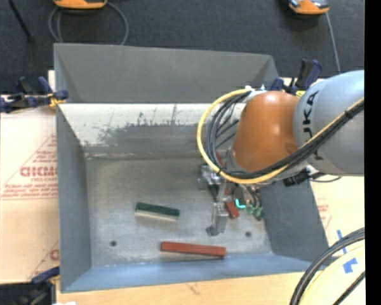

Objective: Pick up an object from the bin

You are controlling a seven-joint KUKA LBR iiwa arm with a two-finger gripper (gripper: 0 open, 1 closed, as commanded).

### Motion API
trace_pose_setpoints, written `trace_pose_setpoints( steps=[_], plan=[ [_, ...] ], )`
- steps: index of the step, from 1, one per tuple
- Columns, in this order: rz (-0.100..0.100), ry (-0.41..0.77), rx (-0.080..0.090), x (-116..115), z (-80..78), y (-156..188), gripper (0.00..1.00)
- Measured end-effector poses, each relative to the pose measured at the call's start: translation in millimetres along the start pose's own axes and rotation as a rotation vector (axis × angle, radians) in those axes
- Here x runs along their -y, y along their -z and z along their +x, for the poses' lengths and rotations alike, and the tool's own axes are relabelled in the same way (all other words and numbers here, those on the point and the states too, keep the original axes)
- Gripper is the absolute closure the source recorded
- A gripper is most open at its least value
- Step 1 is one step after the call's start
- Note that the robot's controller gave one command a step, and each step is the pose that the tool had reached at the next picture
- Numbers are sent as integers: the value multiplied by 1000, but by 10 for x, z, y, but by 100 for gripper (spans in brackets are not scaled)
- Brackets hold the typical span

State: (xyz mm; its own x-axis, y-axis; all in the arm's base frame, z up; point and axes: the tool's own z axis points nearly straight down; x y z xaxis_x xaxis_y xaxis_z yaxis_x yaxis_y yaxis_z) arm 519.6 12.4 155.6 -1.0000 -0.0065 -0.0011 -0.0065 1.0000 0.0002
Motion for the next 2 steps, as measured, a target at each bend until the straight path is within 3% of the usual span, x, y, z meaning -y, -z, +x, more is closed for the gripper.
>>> trace_pose_setpoints(
  steps=[1, 2],
  plan=[
    [-2, -32, 10, -253, 398, -870, 0],
    [-1, -59, 4, -188, 386, -537, 0]
  ],
)
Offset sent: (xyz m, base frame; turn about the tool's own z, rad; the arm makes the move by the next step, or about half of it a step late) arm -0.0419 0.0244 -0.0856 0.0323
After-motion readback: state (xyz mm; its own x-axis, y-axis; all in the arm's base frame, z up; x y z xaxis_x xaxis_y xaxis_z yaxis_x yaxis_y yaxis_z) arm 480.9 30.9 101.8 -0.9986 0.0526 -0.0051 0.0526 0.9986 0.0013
